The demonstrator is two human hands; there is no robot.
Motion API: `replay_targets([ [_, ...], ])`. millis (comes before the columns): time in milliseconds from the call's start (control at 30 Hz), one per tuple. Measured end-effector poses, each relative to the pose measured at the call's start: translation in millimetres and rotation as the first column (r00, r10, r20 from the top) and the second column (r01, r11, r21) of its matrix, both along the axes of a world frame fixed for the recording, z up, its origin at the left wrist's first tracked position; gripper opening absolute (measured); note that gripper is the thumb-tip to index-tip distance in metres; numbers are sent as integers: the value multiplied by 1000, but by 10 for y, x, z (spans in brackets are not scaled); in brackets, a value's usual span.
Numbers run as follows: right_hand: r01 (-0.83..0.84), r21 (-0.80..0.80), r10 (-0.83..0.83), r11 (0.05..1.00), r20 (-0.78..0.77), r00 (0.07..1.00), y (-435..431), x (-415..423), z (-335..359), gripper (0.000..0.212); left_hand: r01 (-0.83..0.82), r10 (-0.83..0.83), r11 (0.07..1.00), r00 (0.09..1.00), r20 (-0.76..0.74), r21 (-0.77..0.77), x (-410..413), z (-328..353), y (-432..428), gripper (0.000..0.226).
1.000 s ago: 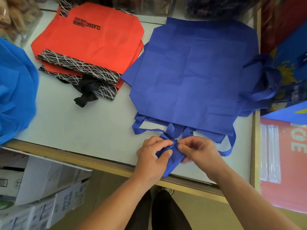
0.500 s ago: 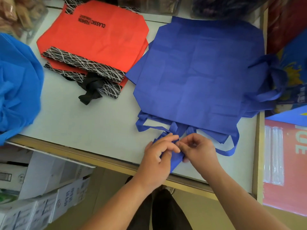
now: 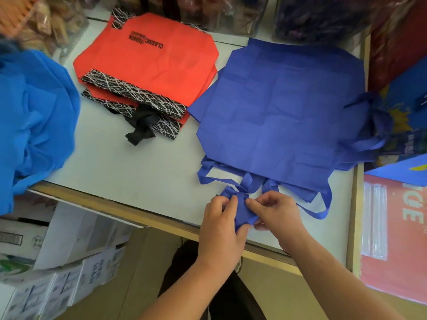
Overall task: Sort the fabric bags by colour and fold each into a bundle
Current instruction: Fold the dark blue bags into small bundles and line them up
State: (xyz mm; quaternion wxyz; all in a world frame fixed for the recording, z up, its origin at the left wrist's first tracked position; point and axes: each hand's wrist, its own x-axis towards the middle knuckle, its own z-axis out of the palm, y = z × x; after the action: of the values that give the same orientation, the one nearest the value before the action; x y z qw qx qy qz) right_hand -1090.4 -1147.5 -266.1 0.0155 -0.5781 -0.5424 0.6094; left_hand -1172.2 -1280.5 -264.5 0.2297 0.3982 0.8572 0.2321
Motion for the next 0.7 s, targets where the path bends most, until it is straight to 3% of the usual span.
replay_targets([
  [67,3,11,-3,1000,-8,1000,-37,15,13,24,-25,23,999,999,44,41,5,-13,34,62],
  [233,-35,67,37,997,-18,999,-135,106,-17,20,219,-219,975,976,-13,38,-215,-73,64,48],
  [367,-67,67,70,996,-48,996,-88,96,-82,9,274,-272,961,961,-41,41,-237,-136,53,42],
  [467,-165,137,174,977,-56,983,-110,114,-183,30,261,-260,962,965,-27,83,-225,-196,2,36],
  [533,-269,343,300,900,-41,953,-148,167,-278,39,269,-268,955,963,-31,126,-277,-260,-56,33],
  [600,-334,563,414,756,-16,910,-202,242,-341,40,296,-294,942,955,-36,158,-322,-287,-96,33],
  [700,-428,723,537,542,93,838,-256,335,-317,42,261,-268,942,963,7,212,-361,-206,-118,43],
])
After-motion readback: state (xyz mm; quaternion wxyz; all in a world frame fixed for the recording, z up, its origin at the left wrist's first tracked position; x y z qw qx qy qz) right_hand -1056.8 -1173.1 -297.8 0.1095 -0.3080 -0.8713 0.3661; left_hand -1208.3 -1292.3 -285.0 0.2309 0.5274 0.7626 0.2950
